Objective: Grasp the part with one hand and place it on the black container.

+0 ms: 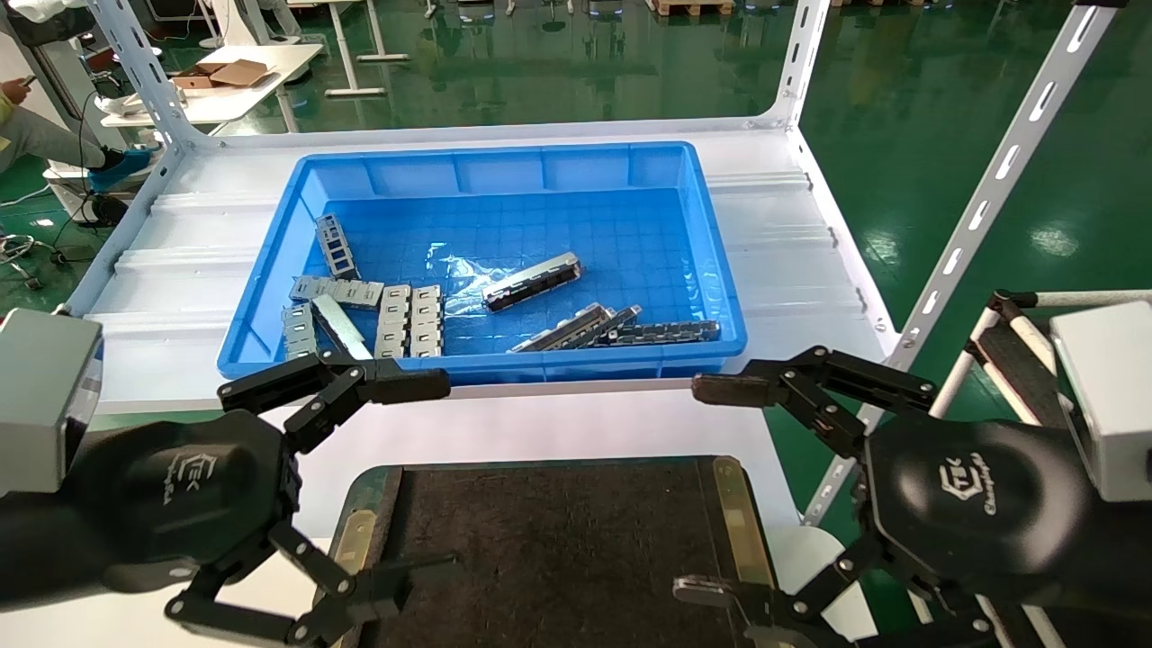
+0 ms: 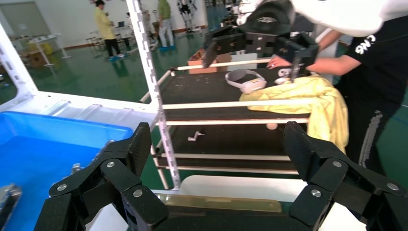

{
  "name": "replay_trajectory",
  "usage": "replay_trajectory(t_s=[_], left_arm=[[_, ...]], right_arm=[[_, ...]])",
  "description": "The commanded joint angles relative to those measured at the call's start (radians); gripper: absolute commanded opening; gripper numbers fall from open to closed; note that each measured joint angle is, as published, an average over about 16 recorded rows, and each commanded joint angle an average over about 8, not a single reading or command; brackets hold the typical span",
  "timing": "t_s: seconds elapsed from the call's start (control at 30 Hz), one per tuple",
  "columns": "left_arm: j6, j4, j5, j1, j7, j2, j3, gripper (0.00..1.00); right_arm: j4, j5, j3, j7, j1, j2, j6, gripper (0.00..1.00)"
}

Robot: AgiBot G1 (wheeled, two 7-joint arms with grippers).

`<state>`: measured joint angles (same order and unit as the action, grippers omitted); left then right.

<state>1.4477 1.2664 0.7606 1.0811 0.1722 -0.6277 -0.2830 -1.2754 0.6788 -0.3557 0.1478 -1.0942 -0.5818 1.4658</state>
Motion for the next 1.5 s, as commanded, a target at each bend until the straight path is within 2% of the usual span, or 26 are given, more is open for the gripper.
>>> replay_trajectory(t_s=[0.03,0.3,0.6,0.93,1.5], left_arm=[[-0.009,-0.005,0.005,0.001,-0.003,-0.002,0.0,1.0],[-0.103,-0.027,0.093,0.022,-0.045,-0.063,-0.021,1.0],[-0.18,-0.155,0.239,0.128,-0.112,-0.187,-0.085,1.0],[-0.284,-0.367,0.362,0.239,-0.199,-0.336,-0.136,1.0],[-0.482,-0.833,0.476,0.413,-0.404,-0.569,-0.172,1.0]], right_arm=[[0.0,0.0,0.0,0.0,0.0,0.0,0.0,1.0],[0.0,0.0,0.0,0.0,0.0,0.0,0.0,1.0],[0.0,0.0,0.0,0.0,0.0,0.0,0.0,1.0],[0.0,0.0,0.0,0.0,0.0,0.0,0.0,1.0],[0.0,0.0,-0.001,0.0,0.0,0.0,0.0,1.0]])
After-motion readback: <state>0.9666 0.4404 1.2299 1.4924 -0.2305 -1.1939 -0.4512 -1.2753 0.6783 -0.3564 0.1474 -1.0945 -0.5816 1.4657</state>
